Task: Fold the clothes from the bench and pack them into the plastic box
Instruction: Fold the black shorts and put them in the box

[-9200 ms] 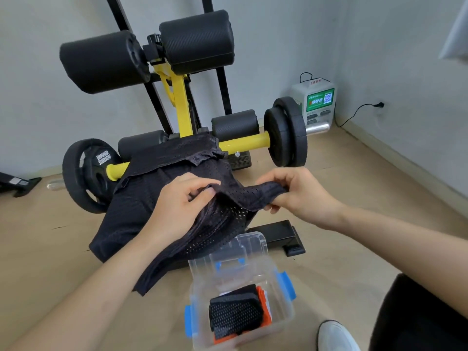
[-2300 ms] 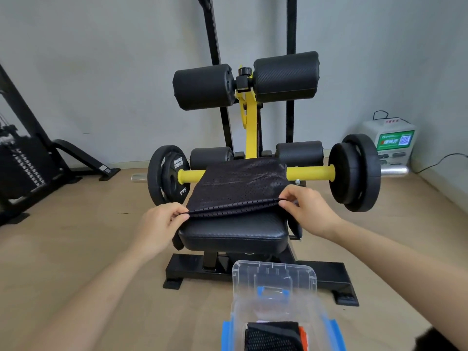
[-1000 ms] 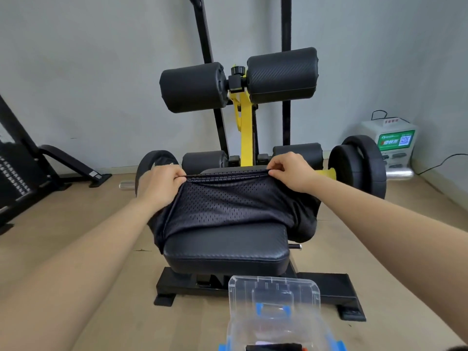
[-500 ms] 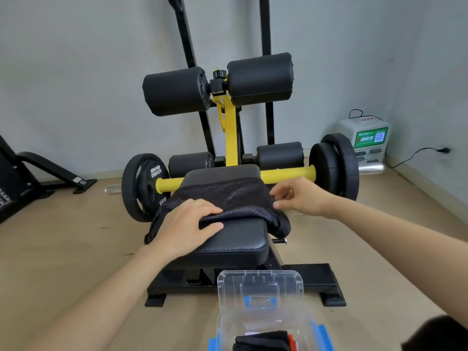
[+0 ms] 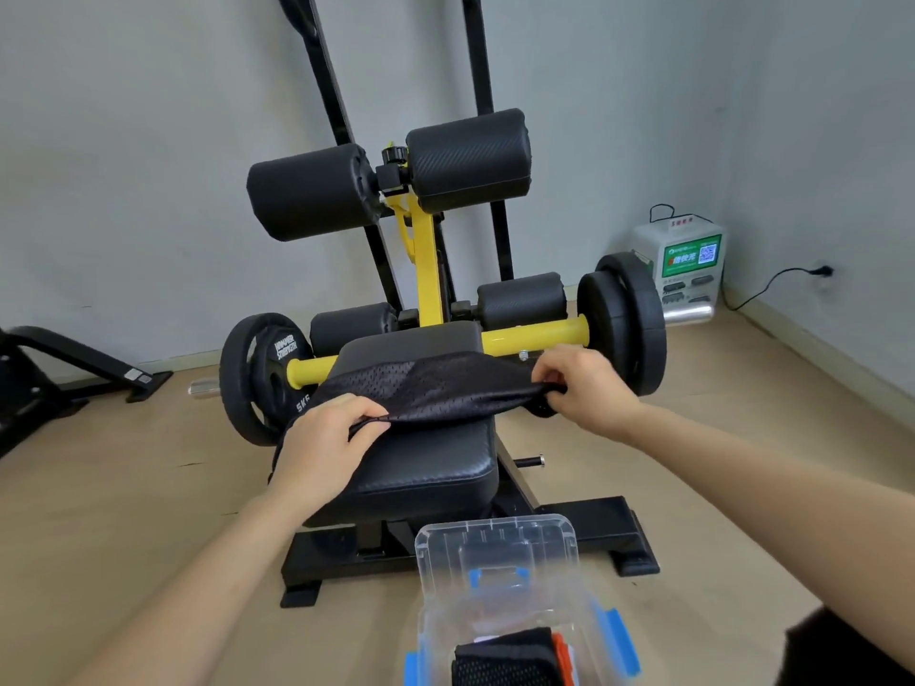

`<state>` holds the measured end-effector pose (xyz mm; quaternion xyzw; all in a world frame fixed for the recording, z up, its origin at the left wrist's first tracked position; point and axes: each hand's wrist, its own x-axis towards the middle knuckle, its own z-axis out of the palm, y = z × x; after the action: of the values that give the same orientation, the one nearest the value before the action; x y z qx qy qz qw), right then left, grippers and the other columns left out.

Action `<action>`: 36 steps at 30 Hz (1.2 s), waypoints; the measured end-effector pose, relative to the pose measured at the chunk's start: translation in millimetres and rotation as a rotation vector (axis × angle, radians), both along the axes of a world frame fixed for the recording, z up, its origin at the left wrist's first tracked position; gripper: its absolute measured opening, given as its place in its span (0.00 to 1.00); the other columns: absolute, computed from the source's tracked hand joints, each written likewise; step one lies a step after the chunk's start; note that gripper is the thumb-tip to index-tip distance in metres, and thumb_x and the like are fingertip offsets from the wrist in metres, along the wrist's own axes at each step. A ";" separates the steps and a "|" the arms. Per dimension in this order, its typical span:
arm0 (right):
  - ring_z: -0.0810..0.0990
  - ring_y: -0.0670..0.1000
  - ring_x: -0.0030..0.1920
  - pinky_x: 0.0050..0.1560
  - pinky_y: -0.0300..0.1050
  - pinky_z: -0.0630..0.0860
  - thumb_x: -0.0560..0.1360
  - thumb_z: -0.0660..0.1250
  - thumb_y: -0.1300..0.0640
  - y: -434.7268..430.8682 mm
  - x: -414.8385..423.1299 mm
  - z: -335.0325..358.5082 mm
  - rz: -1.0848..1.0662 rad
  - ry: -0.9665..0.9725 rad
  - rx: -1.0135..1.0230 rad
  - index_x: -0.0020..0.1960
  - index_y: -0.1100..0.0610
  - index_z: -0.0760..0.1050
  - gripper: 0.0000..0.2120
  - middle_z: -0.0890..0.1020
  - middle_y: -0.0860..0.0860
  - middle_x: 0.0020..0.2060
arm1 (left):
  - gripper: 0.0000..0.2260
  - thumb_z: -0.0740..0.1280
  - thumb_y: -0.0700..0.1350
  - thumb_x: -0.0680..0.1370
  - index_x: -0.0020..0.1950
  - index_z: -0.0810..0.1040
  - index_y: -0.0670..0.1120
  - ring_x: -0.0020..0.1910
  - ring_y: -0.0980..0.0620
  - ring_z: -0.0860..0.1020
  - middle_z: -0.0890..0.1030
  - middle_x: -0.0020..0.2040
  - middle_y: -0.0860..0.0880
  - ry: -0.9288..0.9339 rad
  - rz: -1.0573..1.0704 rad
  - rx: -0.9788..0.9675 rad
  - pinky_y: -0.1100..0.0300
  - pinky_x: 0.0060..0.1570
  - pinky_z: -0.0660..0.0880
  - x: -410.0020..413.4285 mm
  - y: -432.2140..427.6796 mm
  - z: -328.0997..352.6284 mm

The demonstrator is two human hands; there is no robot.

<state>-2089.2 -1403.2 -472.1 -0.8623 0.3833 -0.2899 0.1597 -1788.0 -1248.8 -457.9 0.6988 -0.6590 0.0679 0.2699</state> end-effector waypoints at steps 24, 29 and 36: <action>0.69 0.47 0.68 0.71 0.48 0.65 0.76 0.68 0.44 75.4 70.4 6.4 0.352 0.085 -0.065 0.66 0.47 0.76 0.20 0.75 0.45 0.67 | 0.21 0.73 0.58 0.73 0.65 0.78 0.57 0.61 0.59 0.74 0.78 0.62 0.62 -0.119 -0.131 0.047 0.56 0.60 0.74 1.1 61.8 -1.6; 0.64 0.50 0.73 0.71 0.56 0.65 0.77 0.63 0.38 90.3 106.7 9.0 0.346 0.154 -0.094 0.72 0.44 0.70 0.25 0.70 0.45 0.73 | 0.24 0.80 0.57 0.65 0.55 0.75 0.56 0.54 0.58 0.72 0.73 0.54 0.60 -0.076 0.059 0.069 0.59 0.48 0.73 52.9 95.3 3.3; 0.54 0.56 0.78 0.74 0.58 0.52 0.80 0.53 0.36 93.7 128.8 1.0 0.282 0.384 -0.095 0.76 0.39 0.61 0.25 0.61 0.46 0.78 | 0.09 0.75 0.44 0.74 0.51 0.83 0.55 0.43 0.61 0.80 0.81 0.45 0.60 0.029 0.089 0.073 0.54 0.44 0.79 79.3 108.5 -11.9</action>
<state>-1960.3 -1309.4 -471.0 -0.9531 0.2683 -0.1133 0.0822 -1708.8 -1140.3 -469.8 0.7377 -0.6251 0.0456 0.2507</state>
